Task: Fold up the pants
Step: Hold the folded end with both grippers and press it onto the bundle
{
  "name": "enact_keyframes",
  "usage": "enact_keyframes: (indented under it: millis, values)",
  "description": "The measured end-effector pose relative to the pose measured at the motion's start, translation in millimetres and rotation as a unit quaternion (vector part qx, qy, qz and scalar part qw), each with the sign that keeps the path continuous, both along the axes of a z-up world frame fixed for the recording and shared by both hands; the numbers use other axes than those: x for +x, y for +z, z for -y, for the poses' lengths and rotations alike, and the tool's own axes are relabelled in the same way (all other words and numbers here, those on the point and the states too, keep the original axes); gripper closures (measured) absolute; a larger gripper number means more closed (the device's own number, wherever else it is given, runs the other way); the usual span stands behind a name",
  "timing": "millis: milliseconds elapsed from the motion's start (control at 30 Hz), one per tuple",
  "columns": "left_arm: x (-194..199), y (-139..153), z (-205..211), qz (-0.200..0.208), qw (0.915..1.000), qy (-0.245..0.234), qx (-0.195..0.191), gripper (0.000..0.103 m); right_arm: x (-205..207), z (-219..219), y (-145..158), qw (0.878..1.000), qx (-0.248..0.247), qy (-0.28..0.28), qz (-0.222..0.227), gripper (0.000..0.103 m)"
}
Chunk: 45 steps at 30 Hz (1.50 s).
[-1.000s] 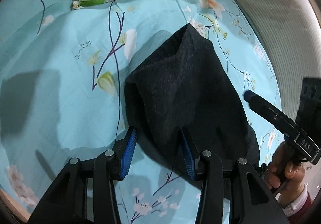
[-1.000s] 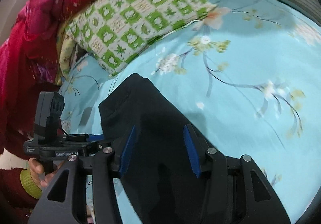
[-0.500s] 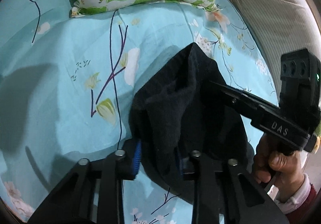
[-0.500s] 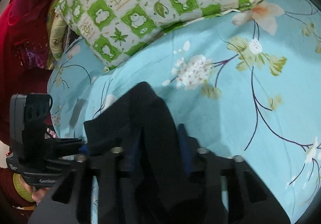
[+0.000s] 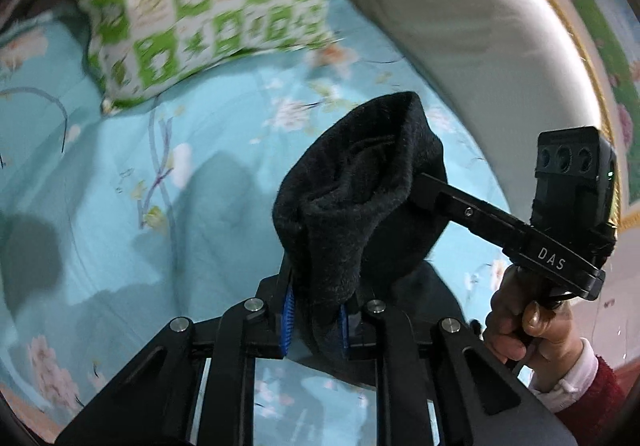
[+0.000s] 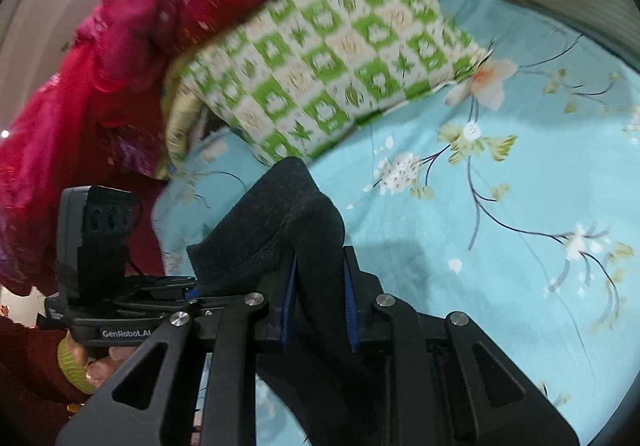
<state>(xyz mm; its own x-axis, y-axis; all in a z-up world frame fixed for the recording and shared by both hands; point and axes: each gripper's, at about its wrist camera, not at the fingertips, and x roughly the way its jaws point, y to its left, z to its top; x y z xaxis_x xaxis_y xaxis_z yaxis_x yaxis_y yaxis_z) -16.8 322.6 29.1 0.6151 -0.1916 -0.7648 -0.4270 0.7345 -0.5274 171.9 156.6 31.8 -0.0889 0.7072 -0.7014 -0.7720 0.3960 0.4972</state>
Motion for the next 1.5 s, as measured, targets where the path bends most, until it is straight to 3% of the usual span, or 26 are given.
enact_keyframes:
  millis: [333, 633, 967, 1267, 1500]
  values:
    - [23, 58, 90, 0.042, 0.9961, -0.071, 0.032, 0.087, -9, 88, 49, 0.998, 0.046, -0.039, 0.019, 0.083]
    - [34, 76, 197, 0.050, 0.9832, -0.161, 0.070, 0.087, -26, 191, 64, 0.991, 0.076, -0.104, 0.029, 0.086]
    - [40, 64, 297, 0.034, 0.9585, -0.249, 0.134, 0.087, -44, 290, 45, 0.978, 0.100, -0.183, 0.020, 0.087]
    - [47, 26, 349, -0.006, 0.9448, -0.284, 0.164, 0.087, -53, 335, 6, 0.971, 0.096, -0.219, 0.000, 0.090]
    - [53, -1, 381, -0.027, 0.9294, -0.307, 0.203, 0.087, -52, 355, -21, 0.967, 0.083, -0.241, -0.019, 0.092]
